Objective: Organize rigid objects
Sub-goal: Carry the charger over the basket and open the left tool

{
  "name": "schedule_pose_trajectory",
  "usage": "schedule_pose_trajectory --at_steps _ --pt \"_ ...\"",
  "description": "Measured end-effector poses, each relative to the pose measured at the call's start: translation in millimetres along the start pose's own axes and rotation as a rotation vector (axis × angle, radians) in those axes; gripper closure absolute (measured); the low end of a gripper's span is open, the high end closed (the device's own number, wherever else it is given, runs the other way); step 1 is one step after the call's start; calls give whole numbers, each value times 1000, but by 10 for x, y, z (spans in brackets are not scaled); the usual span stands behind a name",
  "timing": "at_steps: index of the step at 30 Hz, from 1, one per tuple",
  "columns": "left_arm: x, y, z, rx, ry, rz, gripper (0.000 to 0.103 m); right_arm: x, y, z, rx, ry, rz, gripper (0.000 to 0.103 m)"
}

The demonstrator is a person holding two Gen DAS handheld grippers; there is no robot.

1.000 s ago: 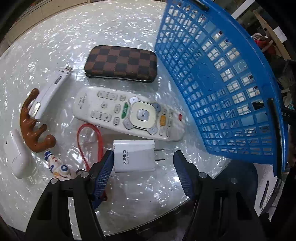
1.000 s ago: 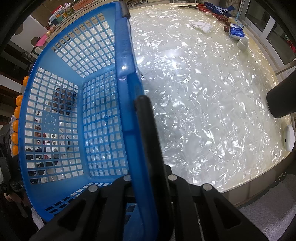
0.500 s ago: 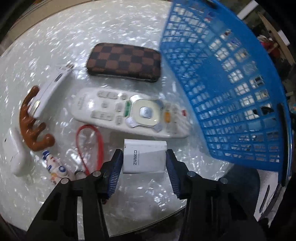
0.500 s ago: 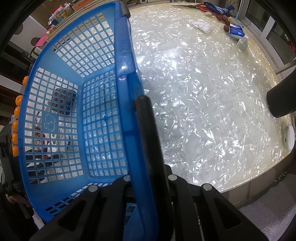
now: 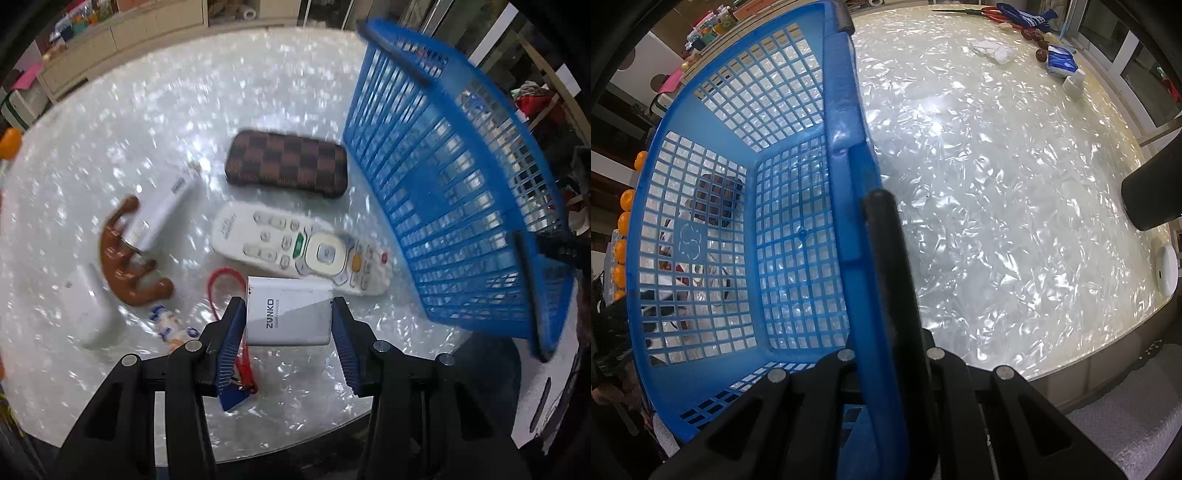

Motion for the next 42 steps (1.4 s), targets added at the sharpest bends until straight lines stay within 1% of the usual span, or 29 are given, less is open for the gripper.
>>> schedule_pose_trajectory --at_steps 2,5,8,14,20,25,31,35,38,42 --pt "46 16 -127 6 28 5 52 -4 -17 -1 -1 -1 -1 95" --pt "68 -14 -314 36 72 20 52 -26 -48 0 -3 -3 -6 95" --pt "173 21 -466 47 109 34 52 -46 -90 11 -10 -4 -4 95" --pt "342 164 -766 29 179 68 52 -113 -146 -7 -11 -3 -9 96" --pt "481 494 -956 -34 257 161 52 -135 -148 -65 -1 10 0 96" --pt "568 747 -984 -59 271 222 52 -140 -103 -124 -2 17 2 96" --pt "628 1044 -894 -83 278 288 52 -164 -70 -164 0 22 -2 96" --pt "643 1243 -742 -111 255 341 52 -160 -62 -166 5 24 2 96" --pt "643 1335 -605 -106 237 368 52 -156 -67 -159 5 25 7 96" --pt "636 1418 -413 -122 206 393 52 -145 -48 -151 11 28 16 96"
Point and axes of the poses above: each gripper's, at about its wrist camera, not at the fingertips, and z roughly the way its jaws point, y to its right, x to its top, the point moved 3 cm from there along z, roughly the way its jaws point, and after that the axes turned 8 degrees about -z, right-handed, at the moved point
